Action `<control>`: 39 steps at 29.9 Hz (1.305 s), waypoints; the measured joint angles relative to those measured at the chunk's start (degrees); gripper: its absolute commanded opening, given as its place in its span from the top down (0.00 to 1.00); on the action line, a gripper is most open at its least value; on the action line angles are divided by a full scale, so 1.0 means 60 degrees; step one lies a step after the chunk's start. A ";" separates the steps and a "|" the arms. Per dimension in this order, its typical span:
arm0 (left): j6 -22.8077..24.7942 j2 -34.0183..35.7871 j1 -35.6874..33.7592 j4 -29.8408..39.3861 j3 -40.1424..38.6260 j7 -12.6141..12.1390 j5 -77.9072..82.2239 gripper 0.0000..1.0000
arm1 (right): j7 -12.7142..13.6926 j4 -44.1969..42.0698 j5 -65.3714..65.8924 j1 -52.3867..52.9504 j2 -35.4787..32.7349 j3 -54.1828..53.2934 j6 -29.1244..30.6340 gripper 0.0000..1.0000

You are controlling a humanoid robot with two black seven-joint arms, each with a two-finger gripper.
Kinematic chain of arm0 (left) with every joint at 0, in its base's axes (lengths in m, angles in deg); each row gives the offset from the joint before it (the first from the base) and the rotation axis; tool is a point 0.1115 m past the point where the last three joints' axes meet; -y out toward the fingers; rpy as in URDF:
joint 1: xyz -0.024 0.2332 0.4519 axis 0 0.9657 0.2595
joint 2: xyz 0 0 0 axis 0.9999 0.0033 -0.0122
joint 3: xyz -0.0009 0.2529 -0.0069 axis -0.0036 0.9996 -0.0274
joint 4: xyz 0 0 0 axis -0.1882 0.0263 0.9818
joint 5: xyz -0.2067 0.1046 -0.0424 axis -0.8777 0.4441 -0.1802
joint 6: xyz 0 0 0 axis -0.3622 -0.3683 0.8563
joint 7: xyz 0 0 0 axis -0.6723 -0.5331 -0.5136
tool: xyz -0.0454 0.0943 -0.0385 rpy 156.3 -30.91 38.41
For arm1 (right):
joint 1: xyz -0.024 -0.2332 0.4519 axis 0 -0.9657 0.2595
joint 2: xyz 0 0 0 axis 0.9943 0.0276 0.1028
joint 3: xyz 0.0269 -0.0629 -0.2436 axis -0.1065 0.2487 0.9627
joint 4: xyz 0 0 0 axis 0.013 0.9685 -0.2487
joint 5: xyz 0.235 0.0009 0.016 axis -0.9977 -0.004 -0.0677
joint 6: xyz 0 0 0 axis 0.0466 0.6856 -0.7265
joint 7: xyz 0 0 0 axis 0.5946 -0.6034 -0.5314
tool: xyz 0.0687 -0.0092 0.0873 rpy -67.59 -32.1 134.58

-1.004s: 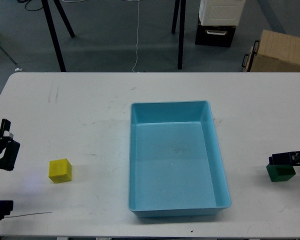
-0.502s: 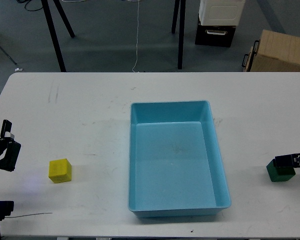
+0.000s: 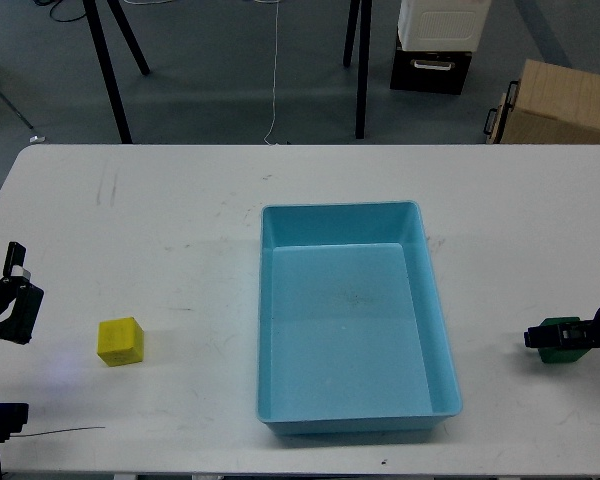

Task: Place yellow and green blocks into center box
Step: 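Lift the green cube with the right gripper and carry it over the tray, then lower the green cube into the tray and open the right gripper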

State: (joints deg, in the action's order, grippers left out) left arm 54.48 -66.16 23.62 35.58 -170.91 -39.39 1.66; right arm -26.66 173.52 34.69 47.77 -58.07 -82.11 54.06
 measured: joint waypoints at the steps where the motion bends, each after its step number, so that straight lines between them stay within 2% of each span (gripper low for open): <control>1: 0.0000 -0.0007 0.0000 0.0000 0.0000 0.0001 0.0031 0.00 | 0.0005 0.0029 -0.0003 -0.0008 -0.0011 -0.0040 -0.0079 1.00; 9: 0.0000 -0.0129 0.0024 0.0000 0.0000 0.0015 0.0075 0.00 | -0.0027 0.1199 -0.0418 0.0077 -0.0660 -0.1125 -0.0860 1.00; 14: 0.0000 -0.0204 0.0002 0.0000 0.0002 0.0015 0.0091 0.00 | -0.0084 0.2140 -0.3040 0.0507 -0.1273 -0.2691 -0.0928 1.00; 19: 0.0000 -0.0207 0.0012 0.0000 0.0013 0.0017 0.0094 0.00 | -0.0077 0.2241 -0.5030 0.1849 -0.1257 -0.2912 -0.0852 1.00; 23: 0.0000 -0.0207 0.0015 0.0000 0.0014 0.0016 0.0120 0.00 | -0.0093 0.2239 -0.5600 0.2488 -0.0476 -0.2541 -0.0823 1.00; 27: 0.0000 -0.0250 0.0017 0.0000 0.0000 0.0027 0.0234 0.00 | -0.0094 0.2170 -0.4991 0.3355 0.0631 -0.1060 -0.0929 1.00; 33: 0.0000 -0.0418 0.0008 0.0000 -0.0001 0.0030 0.0381 0.00 | -0.0095 0.1479 -0.4712 0.5315 0.3236 0.1746 -0.1421 1.00; 39: 0.0000 -0.0445 0.0000 0.0000 -0.0004 0.0050 0.0417 0.00 | -0.0025 0.0351 -0.3458 0.5716 0.5580 0.3405 -0.1487 1.00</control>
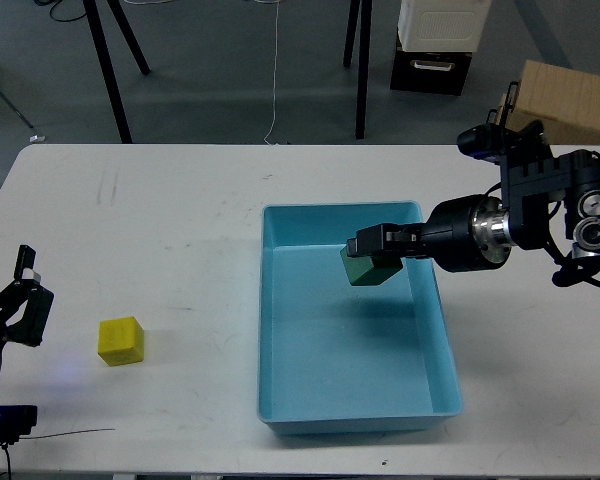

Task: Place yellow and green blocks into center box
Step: 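Lower the green cube into the tray and open the right gripper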

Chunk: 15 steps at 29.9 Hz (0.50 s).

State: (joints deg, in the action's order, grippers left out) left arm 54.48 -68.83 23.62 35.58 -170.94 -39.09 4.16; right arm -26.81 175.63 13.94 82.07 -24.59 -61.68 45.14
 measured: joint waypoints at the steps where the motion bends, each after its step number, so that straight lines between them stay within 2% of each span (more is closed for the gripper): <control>1: 0.0000 0.0000 0.0004 0.0000 -0.0006 0.0006 0.0000 0.00 | 0.0004 -0.0243 0.0295 -0.0009 0.0286 0.0191 -0.0004 1.00; 2: 0.0000 0.0002 0.0007 0.0000 -0.0008 0.0008 0.0000 0.00 | 0.0006 -0.0477 0.0519 -0.0045 0.0538 0.0345 -0.0025 0.99; 3: 0.0000 0.0005 0.0010 0.0000 -0.0010 0.0009 0.0000 0.00 | 0.0007 -0.0643 0.0645 -0.0092 0.0737 0.0435 -0.0043 0.91; 5: 0.0000 0.0015 0.0014 -0.0001 -0.0011 0.0010 0.0000 0.00 | 0.0011 -0.0891 0.0772 -0.0182 0.1141 0.0525 -0.0084 0.56; 6: 0.0000 0.0021 0.0015 -0.0010 -0.0011 0.0010 0.0000 0.00 | 0.0013 -0.0967 0.0789 -0.0202 0.1299 0.0536 -0.0103 0.48; 10: 0.0000 0.0030 0.0015 -0.0041 -0.0002 -0.0009 0.0000 0.00 | 0.0038 -0.1096 0.0798 -0.0172 0.1650 0.0565 -0.0223 0.32; 15: 0.0000 0.0043 0.0015 -0.0045 0.0003 -0.0033 0.0000 0.00 | 0.0048 -0.1099 0.0782 -0.0100 0.1682 0.0597 -0.0280 0.29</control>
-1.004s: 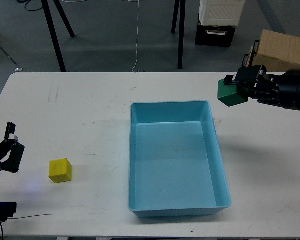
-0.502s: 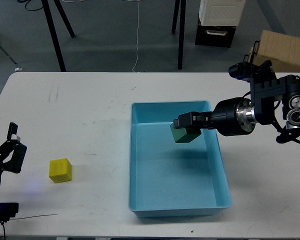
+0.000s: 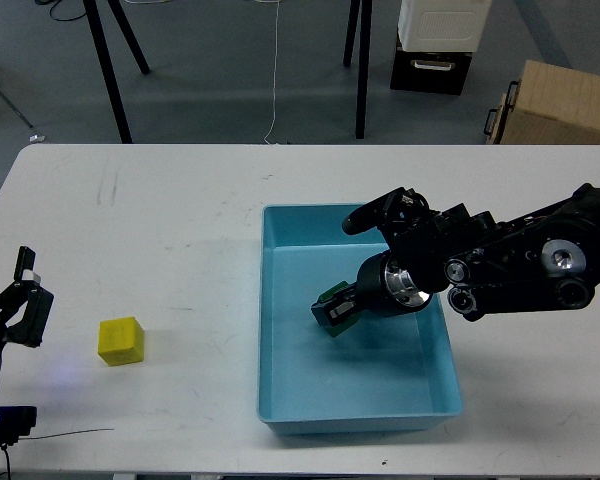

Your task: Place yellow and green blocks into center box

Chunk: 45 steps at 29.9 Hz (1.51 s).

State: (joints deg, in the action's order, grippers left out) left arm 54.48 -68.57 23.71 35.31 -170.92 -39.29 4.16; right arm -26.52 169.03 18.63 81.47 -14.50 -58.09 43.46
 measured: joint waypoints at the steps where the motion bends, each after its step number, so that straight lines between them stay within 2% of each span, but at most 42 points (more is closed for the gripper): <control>1: 0.0000 0.0001 0.0000 -0.0004 0.0000 -0.0002 0.0000 0.00 | 0.0000 0.0018 -0.0019 0.0004 -0.0009 0.0003 -0.0004 0.29; 13: 0.0000 0.0001 0.0041 -0.0014 0.0001 -0.0006 0.0000 0.00 | -0.0011 0.0006 -0.0507 0.0393 -0.0341 -0.0308 -0.0309 0.22; 23: 0.0000 0.0029 -0.0023 -0.0022 0.0001 -0.0003 0.0000 0.00 | -0.0147 -0.0699 -0.2126 0.1145 -0.2856 -0.2190 0.0185 0.18; 27: 0.0000 0.0054 -0.0094 -0.0022 0.0000 -0.0015 0.0000 0.00 | -0.0386 -0.1728 -0.3239 0.0629 -0.3908 -0.3372 0.0870 0.17; 30: 0.0000 0.0059 -0.0146 -0.0023 0.0000 -0.0032 0.0000 0.00 | -0.0468 -0.2519 -0.4215 -0.0123 -0.4176 -0.4608 0.1403 0.17; 34: 0.0000 0.0061 -0.0239 -0.0073 0.0000 -0.0042 0.0000 0.00 | -0.0503 -0.3565 -0.5408 -0.1331 -0.4232 -0.6808 0.1921 0.17; 37: 0.0000 0.0067 -0.0320 -0.0108 0.0003 -0.0056 0.0000 0.00 | -0.0748 -0.4098 -0.6581 -0.2350 -0.4159 -0.8623 0.2230 0.17; 41: 0.0000 0.0084 -0.0371 -0.0218 0.0005 -0.0068 0.0000 0.00 | -0.1038 -0.4243 -0.8407 -0.3765 -0.3956 -1.0797 0.2824 0.17; 45: 0.0000 0.0091 -0.0452 -0.0313 0.0008 -0.0073 0.0000 0.00 | -0.1090 -0.4249 -0.9992 -0.4700 -0.3894 -1.1924 0.3020 0.17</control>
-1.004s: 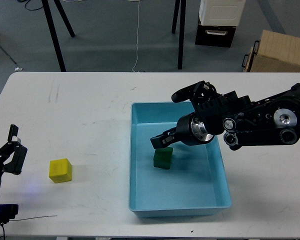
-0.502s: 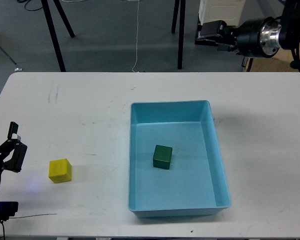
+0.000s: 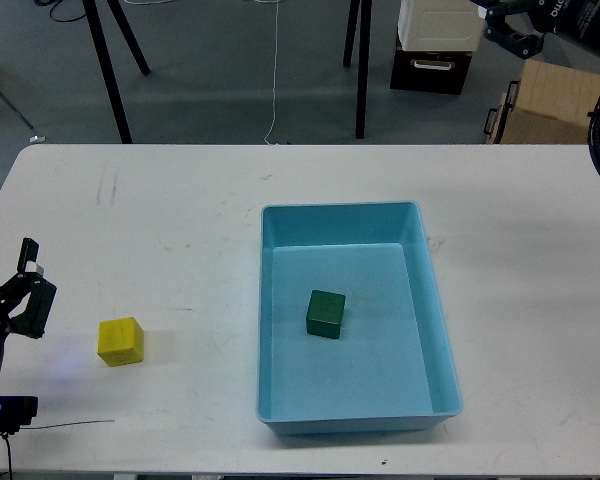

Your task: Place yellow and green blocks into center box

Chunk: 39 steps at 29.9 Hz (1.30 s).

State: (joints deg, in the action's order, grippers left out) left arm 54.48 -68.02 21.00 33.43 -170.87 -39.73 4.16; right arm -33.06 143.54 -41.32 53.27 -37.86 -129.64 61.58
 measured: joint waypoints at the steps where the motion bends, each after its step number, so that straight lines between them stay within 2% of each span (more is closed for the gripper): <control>1: 0.0000 0.0002 -0.0014 -0.0016 0.0000 -0.0001 0.0000 0.00 | -0.0020 0.0012 -0.0389 -0.0235 -0.0014 -0.0226 0.0012 0.16; 5: 0.0000 0.0005 -0.0104 -0.0036 -0.0003 -0.0004 0.0000 0.00 | -0.0255 0.0069 -0.1557 -0.1513 -0.0107 -0.1290 0.0017 0.15; 10: 0.0000 0.0002 -0.0147 -0.0038 -0.0007 0.0005 0.0000 0.00 | -0.0427 0.0464 -0.1926 -0.3758 -0.0116 -0.3372 0.0018 0.14; 16: 0.0000 0.0003 -0.0117 -0.0038 -0.0005 0.0033 0.0000 0.00 | -0.0436 0.2054 -0.1956 -0.7032 0.0149 -0.5949 0.0018 0.13; 25: 0.0000 -0.0013 0.0062 0.0025 -0.0018 0.0075 0.0007 0.00 | -0.0436 0.4792 -0.2156 -1.1734 0.2048 -0.8742 0.0020 0.10; 30: 0.0000 -0.0034 0.0111 0.0050 -0.0037 0.0122 0.0015 0.00 | -0.0426 0.5552 -0.2157 -1.3152 0.2950 -0.9069 0.0019 0.09; 39: 0.0000 -0.0072 0.0142 0.0065 -0.0038 0.0130 0.0008 0.00 | -0.0419 0.5652 -0.2149 -1.3876 0.3061 -0.9344 0.0019 0.09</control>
State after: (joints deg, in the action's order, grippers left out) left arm 54.48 -68.46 21.85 33.82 -171.10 -38.95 4.20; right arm -35.57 177.45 -54.21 -29.99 -19.49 -185.70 61.70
